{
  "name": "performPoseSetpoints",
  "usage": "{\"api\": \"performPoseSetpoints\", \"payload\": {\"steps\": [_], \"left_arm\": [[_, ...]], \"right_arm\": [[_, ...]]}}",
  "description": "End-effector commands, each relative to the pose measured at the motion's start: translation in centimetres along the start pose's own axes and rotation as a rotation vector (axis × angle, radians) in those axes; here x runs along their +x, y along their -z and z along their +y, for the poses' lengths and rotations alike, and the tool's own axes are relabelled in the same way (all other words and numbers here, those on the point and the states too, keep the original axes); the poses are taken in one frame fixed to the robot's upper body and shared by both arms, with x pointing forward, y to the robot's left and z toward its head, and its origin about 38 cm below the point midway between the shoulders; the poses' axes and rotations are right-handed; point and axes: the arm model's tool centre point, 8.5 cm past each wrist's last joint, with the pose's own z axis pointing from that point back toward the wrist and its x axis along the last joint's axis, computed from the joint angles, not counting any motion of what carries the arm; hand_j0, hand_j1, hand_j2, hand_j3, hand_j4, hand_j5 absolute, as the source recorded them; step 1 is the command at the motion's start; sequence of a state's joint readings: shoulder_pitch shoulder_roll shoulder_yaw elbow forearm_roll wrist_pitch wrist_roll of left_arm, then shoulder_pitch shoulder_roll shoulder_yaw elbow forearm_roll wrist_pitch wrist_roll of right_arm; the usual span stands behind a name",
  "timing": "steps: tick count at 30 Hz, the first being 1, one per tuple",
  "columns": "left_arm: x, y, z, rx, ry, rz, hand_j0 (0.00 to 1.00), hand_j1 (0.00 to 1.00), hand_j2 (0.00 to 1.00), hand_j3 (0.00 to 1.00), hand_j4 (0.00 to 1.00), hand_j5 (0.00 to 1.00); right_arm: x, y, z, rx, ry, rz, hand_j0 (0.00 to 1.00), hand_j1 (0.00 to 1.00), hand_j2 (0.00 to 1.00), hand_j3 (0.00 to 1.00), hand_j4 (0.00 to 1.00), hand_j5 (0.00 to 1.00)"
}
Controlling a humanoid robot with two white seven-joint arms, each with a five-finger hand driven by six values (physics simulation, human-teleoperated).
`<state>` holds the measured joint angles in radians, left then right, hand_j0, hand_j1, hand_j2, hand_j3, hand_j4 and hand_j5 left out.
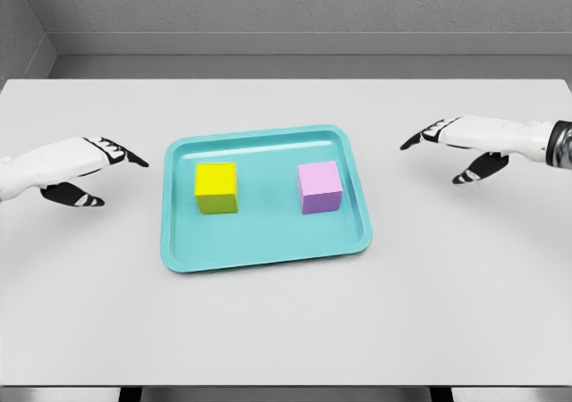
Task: Push two cubes
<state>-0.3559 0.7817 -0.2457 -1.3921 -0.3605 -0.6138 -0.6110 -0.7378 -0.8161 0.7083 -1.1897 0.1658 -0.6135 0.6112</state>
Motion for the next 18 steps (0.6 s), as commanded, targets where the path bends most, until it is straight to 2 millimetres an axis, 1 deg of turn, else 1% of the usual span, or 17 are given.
{"api": "performPoseSetpoints", "payload": {"steps": [1,4,5,6,7,8,10,12,13,14,17,18], "left_arm": [[-0.2,-0.1,0.1,0.014,-0.011,0.007,0.83,0.83,0.83,0.83,0.83,0.83],[-0.1,0.0,0.3,0.018,-0.008,0.004,0.83,0.83,0.83,0.83,0.83,0.83],[0.0,0.0,0.4,0.021,-0.006,0.001,0.82,0.82,0.82,0.82,0.82,0.82],[0.2,0.2,0.4,0.025,-0.007,-0.005,0.82,0.82,0.82,0.82,0.82,0.82],[0.5,0.7,0.3,0.034,-0.014,-0.018,0.82,0.82,0.82,0.82,0.82,0.82],[0.7,1.0,0.2,0.039,-0.02,-0.025,0.82,0.82,0.82,0.82,0.82,0.82],[0.9,1.1,0.3,0.042,-0.017,-0.033,0.82,0.82,0.82,0.82,0.82,0.82],[1.0,1.1,0.3,0.042,-0.018,-0.035,0.8,0.8,0.8,0.8,0.8,0.8],[1.0,1.1,0.3,0.042,-0.018,-0.035,0.8,0.8,0.8,0.8,0.8,0.8],[1.0,1.1,0.2,0.041,-0.019,-0.035,0.81,0.81,0.81,0.81,0.81,0.81],[0.9,1.0,0.2,0.04,-0.019,-0.033,0.81,0.81,0.81,0.81,0.81,0.81],[0.9,0.9,0.1,0.036,-0.02,-0.03,0.81,0.81,0.81,0.81,0.81,0.81]], "right_arm": [[0.4,0.2,-0.3,-0.011,-0.004,-0.014,0.52,0.52,0.52,0.52,0.52,0.52],[1.6,1.0,-0.6,-0.01,-0.024,-0.049,0.33,0.33,0.33,0.33,0.33,0.33],[1.7,1.1,-0.5,-0.006,-0.025,-0.052,0.3,0.3,0.3,0.3,0.3,0.3],[1.7,1.2,-0.4,-0.004,-0.024,-0.053,0.22,0.22,0.22,0.22,0.22,0.22],[1.9,1.5,-0.3,-0.001,-0.024,-0.06,0.2,0.2,0.2,0.2,0.2,0.2],[2.1,1.9,0.1,0.016,-0.025,-0.066,0.16,0.16,0.16,0.16,0.16,0.16],[2.2,2.2,0.4,0.035,-0.031,-0.069,0.14,0.14,0.14,0.14,0.14,0.14],[2.6,2.8,0.4,0.058,-0.045,-0.082,0.13,0.13,0.13,0.13,0.13,0.13],[3.2,3.7,0.3,0.069,-0.055,-0.102,0.13,0.13,0.13,0.13,0.13,0.13],[3.9,4.8,0.6,0.076,-0.058,-0.123,0.13,0.13,0.13,0.13,0.13,0.13],[4.6,6.0,0.1,0.1,-0.108,-0.131,0.13,0.13,0.13,0.13,0.13,0.13],[5.1,6.8,0.1,0.116,-0.125,-0.142,0.13,0.13,0.13,0.13,0.13,0.13]]}}
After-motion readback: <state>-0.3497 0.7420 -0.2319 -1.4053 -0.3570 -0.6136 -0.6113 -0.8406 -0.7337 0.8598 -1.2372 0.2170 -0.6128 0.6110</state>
